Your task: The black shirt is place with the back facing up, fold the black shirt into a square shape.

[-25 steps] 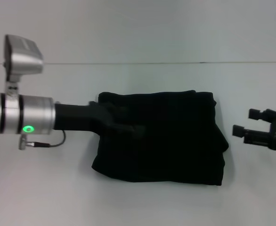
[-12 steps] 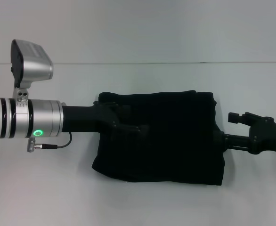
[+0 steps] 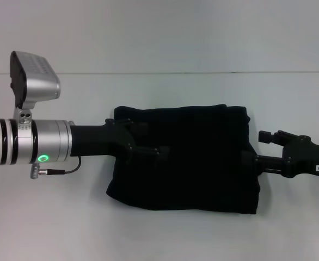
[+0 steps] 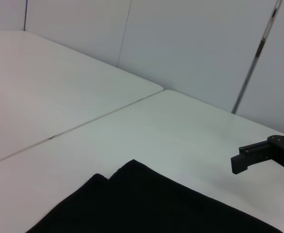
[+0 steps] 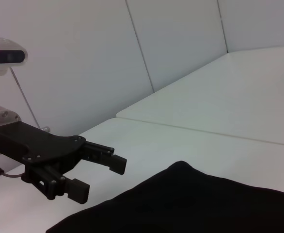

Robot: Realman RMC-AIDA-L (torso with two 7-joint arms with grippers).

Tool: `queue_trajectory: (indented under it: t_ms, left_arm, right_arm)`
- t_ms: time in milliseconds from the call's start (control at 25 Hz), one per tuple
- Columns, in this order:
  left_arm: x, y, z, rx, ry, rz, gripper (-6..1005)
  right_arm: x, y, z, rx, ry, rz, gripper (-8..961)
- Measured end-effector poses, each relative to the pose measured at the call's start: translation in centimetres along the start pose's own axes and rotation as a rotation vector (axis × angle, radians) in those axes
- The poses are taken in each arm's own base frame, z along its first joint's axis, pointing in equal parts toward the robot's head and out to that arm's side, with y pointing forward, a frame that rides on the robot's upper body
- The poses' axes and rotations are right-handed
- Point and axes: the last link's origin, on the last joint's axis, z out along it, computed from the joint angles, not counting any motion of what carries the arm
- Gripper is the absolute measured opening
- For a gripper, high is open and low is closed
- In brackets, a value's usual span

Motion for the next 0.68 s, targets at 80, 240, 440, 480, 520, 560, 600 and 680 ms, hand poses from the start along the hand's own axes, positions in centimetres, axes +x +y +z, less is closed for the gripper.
queue_trajectory:
  t_ms: [80, 240, 440, 480, 520, 560, 600, 680]
  left_arm:
    - [-0.01, 0.03, -0.01, -0.002, 0.000, 0.000, 948]
    - [0.01, 0.07, -0.04, -0.006, 0.000, -0.004, 948]
    - [0.07, 0.06, -0.17, -0.009, 0.000, -0.006, 948]
    - [0.07, 0.06, -0.18, -0.009, 0.000, -0.006, 948]
    - [0.06, 0.07, -0.19, -0.010, 0.000, -0.006, 948]
    - [0.06, 0.07, -0.18, -0.010, 0.000, -0.006, 948]
    - [0.04, 0.09, -0.17, -0.010, 0.000, -0.007, 948]
    - [0.01, 0.10, -0.16, -0.011, -0.001, -0.007, 948]
  right_arm:
    - [0.01, -0.05, -0.01, 0.002, 0.002, 0.001, 945]
    - [0.03, -0.06, -0.01, 0.002, 0.006, 0.007, 945]
    - [0.02, -0.17, 0.00, 0.003, 0.017, 0.021, 945]
    - [0.02, -0.16, 0.00, 0.003, 0.017, 0.021, 945]
    - [0.02, -0.16, 0.01, 0.002, 0.018, 0.021, 945]
    - [0.02, -0.16, 0.01, 0.002, 0.018, 0.020, 945]
    - [0.02, -0.15, 0.02, 0.002, 0.018, 0.020, 945]
    - [0.03, -0.14, 0.04, 0.002, 0.019, 0.020, 945]
